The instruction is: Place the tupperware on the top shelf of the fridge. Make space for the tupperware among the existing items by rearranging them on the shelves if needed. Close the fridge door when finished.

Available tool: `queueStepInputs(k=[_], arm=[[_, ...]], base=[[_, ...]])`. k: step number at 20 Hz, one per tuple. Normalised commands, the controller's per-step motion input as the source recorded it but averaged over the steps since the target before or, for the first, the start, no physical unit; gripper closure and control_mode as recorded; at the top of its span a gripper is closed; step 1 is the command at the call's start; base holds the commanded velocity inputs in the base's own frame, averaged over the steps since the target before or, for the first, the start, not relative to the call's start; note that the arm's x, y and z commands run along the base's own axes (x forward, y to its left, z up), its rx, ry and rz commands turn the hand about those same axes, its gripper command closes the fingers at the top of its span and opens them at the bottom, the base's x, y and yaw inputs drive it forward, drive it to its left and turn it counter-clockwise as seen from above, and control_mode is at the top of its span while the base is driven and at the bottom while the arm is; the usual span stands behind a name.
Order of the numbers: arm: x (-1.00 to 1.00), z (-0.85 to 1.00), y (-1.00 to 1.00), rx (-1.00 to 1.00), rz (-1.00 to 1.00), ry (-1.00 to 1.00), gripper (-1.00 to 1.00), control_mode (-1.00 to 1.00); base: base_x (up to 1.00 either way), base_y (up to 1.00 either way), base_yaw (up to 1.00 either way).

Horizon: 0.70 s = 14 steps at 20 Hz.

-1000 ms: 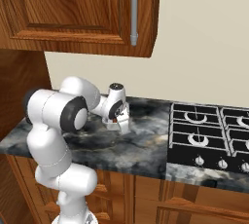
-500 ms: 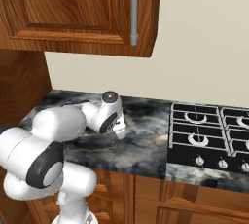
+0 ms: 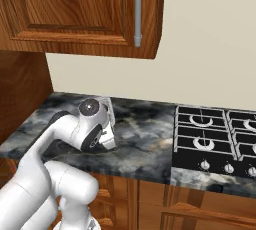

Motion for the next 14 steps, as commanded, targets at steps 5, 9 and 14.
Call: queueStepInputs(k=[5, 9, 14], arm=[[-0.69, 1.00, 0.00, 0.20, -0.01, 0.08, 1.00, -1.00], [-0.60, 1.00, 0.00, 0.26, 0.00, 0.09, 1.00, -1.00], [-0.57, 1.00, 0.02, 0.20, 0.00, 0.02, 1.00, -1.00]], base=[[0.00, 0.00, 0.00], [0.00, 0.00, 0.00], [0.00, 0.00, 0.00]])
